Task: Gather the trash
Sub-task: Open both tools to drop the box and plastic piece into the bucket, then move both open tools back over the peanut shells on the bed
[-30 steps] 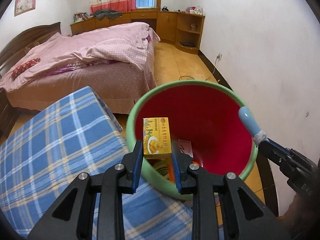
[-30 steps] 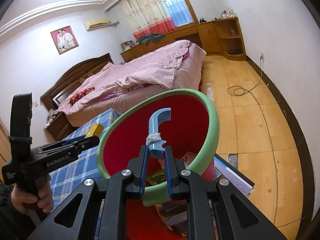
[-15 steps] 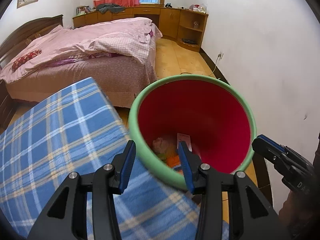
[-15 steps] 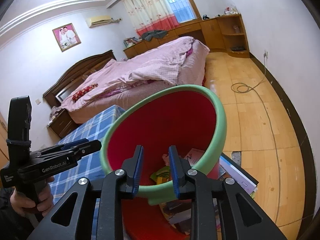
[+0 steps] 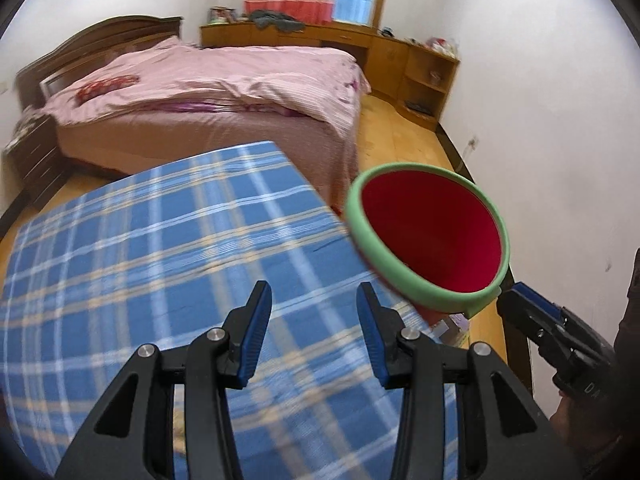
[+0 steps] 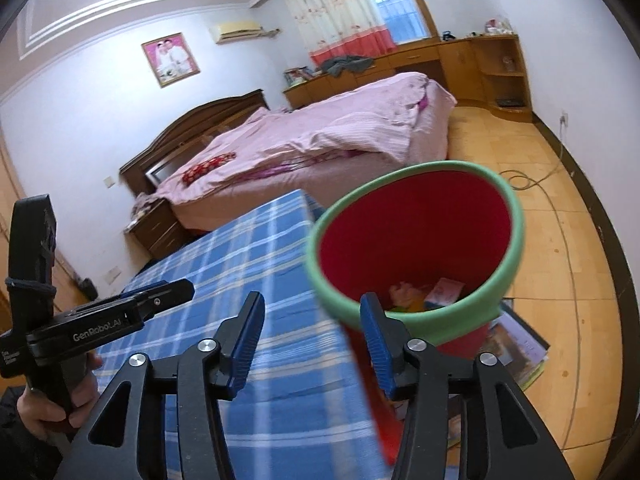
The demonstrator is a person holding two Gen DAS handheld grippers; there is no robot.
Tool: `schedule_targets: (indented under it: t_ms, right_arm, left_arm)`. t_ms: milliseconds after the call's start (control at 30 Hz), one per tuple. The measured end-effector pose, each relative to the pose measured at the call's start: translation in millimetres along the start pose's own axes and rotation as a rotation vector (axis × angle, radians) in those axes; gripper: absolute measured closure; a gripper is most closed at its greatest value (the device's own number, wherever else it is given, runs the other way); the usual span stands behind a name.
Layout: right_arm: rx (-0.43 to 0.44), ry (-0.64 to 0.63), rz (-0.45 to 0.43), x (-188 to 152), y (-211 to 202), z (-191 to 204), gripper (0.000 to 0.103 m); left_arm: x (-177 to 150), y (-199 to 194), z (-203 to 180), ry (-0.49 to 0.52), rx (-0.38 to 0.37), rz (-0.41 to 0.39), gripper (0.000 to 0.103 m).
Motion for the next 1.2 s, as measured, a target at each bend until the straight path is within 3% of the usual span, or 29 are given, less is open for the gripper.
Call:
schedule_targets:
  t_ms: [67, 433, 600, 767, 933, 1200]
  right_arm:
    - [0.016, -0.002, 0.004, -6, 4, 17, 0.043]
    - [0.097, -0.048, 0.085, -50, 27, 96, 0.035]
    - [0.094, -0.091, 0.072, -69, 27, 126, 0.033]
    - [0.095, -0.149, 0.084, -87, 31, 150, 0.030]
    - [0.078, -0.203, 0.057, -96, 26, 161, 0.024]
    - [0.046, -0.232, 0.013, -96, 17, 165, 0.023]
  left_arm:
    - [-8, -8, 18, -0.037, 0.023, -0.004, 0.058]
    - [-61, -33, 111, -0.188, 0.118, 0.017, 0.055]
    - [-88, -52, 159, -0.263, 0.294, -0.014, 0.055]
    - [-109, -73, 185, -0.295, 0.363, -0.063, 0.054]
    - [-121, -87, 199, -0.324, 0.372, -0.069, 0.051]
    - [-126, -91, 206, -0.362, 0.364, -0.096, 0.051]
Point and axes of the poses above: each gripper's, at about its wrist camera, not at the fingertips, and y roughly the way its jaws point, z to its left, x to its top, the point moved 9 cm from there along y, roughly the way its jaws point, and after that the axes turned 15 degrees about x, right-handed, at the moved point
